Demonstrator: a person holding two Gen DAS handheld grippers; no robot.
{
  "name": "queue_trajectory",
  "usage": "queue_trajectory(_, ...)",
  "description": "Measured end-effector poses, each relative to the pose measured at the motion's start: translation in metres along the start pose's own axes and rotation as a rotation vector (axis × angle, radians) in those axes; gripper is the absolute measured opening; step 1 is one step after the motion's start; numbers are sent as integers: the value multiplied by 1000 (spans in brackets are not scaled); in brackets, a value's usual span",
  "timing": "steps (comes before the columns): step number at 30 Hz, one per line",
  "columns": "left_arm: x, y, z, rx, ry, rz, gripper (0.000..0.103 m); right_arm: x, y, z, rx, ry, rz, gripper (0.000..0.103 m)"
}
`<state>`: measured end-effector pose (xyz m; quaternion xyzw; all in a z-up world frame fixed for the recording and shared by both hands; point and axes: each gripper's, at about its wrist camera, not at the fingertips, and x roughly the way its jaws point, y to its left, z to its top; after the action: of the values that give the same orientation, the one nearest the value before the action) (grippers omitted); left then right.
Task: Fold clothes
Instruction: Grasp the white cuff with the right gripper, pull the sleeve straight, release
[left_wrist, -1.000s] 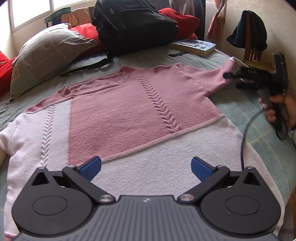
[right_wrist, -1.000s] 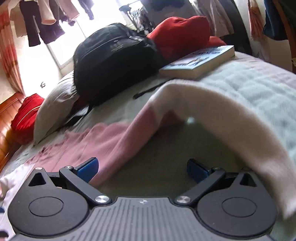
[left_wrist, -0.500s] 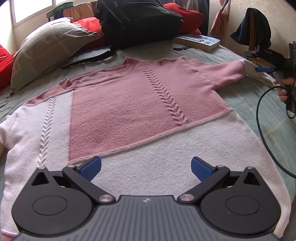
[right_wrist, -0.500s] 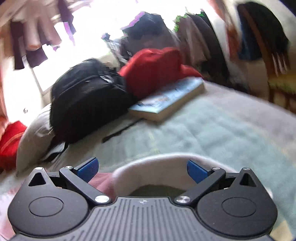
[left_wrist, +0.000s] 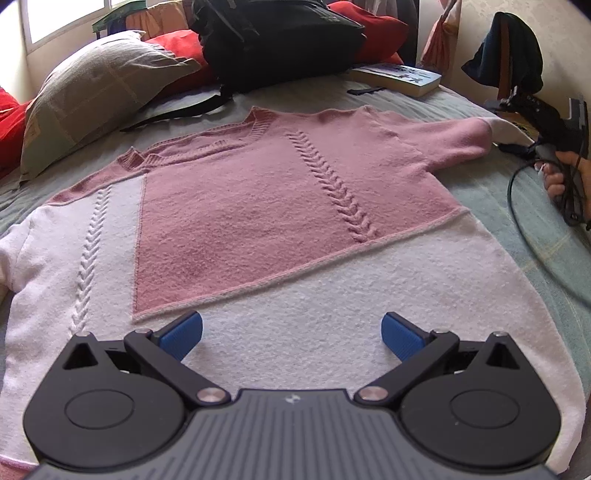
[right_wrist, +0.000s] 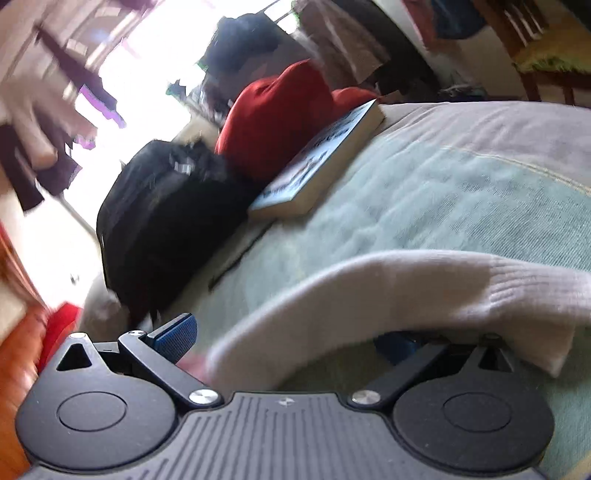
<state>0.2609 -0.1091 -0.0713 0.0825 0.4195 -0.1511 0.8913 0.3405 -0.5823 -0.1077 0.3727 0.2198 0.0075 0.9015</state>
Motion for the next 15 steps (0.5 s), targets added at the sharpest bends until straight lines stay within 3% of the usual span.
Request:
queue_trajectory(7, 4, 0, -1, -2, 1, 1, 102, 4, -11, 16, 27, -32, -1, 103)
queue_trajectory(11, 4, 1, 0, -1, 3, 2, 102, -6, -7, 26, 11, -117, 7, 103)
queue_trajectory(15, 5, -1, 0, -5, 0, 7, 102, -7, -18, 29, 73, -79, 6, 103)
